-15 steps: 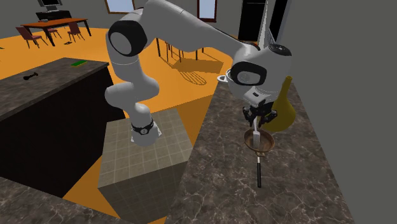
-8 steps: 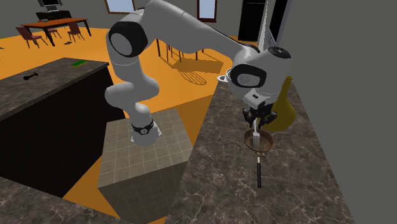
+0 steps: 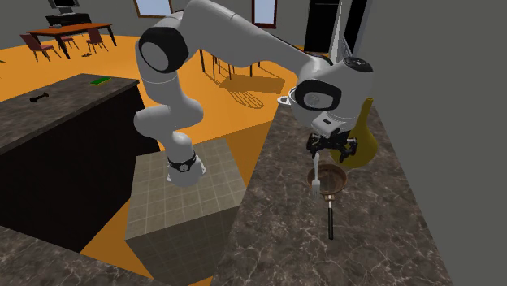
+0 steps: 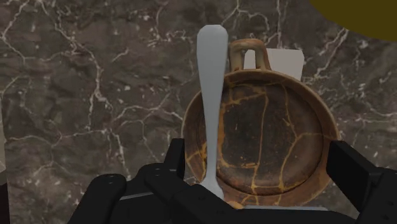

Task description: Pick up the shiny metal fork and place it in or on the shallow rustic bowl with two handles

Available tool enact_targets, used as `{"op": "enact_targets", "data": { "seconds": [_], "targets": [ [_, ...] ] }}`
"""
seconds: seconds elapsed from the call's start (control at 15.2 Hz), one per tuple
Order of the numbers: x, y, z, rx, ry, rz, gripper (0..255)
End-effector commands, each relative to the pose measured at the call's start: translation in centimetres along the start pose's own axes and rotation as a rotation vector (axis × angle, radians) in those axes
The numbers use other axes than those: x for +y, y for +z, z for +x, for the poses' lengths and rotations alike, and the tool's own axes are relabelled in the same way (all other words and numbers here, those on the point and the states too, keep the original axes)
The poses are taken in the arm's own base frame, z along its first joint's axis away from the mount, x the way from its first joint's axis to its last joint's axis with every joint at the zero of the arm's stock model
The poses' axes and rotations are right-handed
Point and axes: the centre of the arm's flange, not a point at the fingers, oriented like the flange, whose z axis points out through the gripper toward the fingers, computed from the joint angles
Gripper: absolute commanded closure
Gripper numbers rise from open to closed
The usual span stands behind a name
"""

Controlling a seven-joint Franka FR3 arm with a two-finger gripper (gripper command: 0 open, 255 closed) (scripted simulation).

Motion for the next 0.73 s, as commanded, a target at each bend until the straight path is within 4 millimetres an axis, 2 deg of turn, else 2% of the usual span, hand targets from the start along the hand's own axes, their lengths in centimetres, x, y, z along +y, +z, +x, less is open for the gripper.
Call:
{"op": "enact_targets", "data": {
  "seconds": [0.0,0.13,0.66],
  "targets": [
    [0.1,-2.0,0.0,0.0,0.0,0.0,0],
    [0.1,-4.4,0.0,0.0,0.0,0.0,0],
    [0.1,-4.4,0.0,0.0,0.0,0.0,0]
  ]
}}
